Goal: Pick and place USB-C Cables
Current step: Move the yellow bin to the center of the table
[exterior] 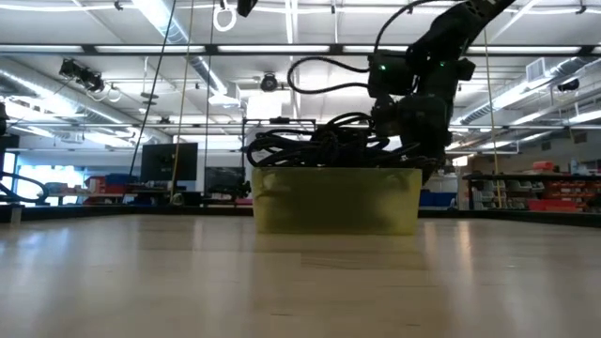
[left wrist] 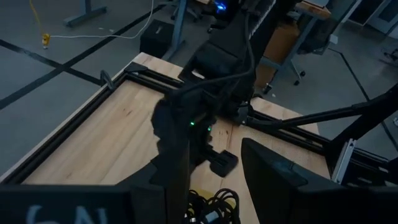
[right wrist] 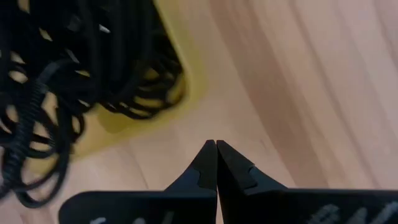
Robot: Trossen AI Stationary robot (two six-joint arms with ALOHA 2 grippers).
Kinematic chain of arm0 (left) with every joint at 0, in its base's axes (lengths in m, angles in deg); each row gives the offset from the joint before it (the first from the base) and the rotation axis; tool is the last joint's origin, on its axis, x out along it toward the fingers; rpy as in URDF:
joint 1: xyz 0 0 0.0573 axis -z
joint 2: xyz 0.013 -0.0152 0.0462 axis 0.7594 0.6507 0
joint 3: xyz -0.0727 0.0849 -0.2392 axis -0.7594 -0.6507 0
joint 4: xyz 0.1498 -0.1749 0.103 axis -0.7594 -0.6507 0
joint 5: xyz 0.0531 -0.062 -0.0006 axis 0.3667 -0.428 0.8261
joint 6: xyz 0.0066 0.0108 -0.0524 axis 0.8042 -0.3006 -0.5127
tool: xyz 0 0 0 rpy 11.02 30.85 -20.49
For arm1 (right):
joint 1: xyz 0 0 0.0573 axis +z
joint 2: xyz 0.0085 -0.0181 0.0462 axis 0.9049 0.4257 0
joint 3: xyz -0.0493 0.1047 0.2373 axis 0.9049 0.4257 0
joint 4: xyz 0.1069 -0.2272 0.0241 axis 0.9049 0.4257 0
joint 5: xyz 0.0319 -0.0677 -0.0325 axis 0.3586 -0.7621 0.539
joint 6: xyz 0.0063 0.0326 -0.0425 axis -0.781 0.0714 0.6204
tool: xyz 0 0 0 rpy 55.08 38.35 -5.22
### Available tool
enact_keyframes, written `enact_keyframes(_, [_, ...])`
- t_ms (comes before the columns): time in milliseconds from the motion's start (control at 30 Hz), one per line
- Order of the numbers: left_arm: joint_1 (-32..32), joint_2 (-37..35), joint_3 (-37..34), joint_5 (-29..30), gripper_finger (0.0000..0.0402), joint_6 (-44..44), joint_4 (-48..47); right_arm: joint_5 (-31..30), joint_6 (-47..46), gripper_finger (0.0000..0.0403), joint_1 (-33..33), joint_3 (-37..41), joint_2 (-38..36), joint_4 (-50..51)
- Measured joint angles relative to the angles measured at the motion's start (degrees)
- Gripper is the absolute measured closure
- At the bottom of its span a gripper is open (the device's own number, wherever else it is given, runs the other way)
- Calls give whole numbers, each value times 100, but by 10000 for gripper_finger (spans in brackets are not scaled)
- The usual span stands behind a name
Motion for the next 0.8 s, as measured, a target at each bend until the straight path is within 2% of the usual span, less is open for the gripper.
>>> enact_keyframes(367, [1, 0, 0, -1, 249, 75, -70, 307, -637, 403, 264, -2, 83, -1167])
enact_keyframes(800, [-1, 2, 0, -1, 249, -34, -305, 307, -910, 403, 409, -11, -13, -1160])
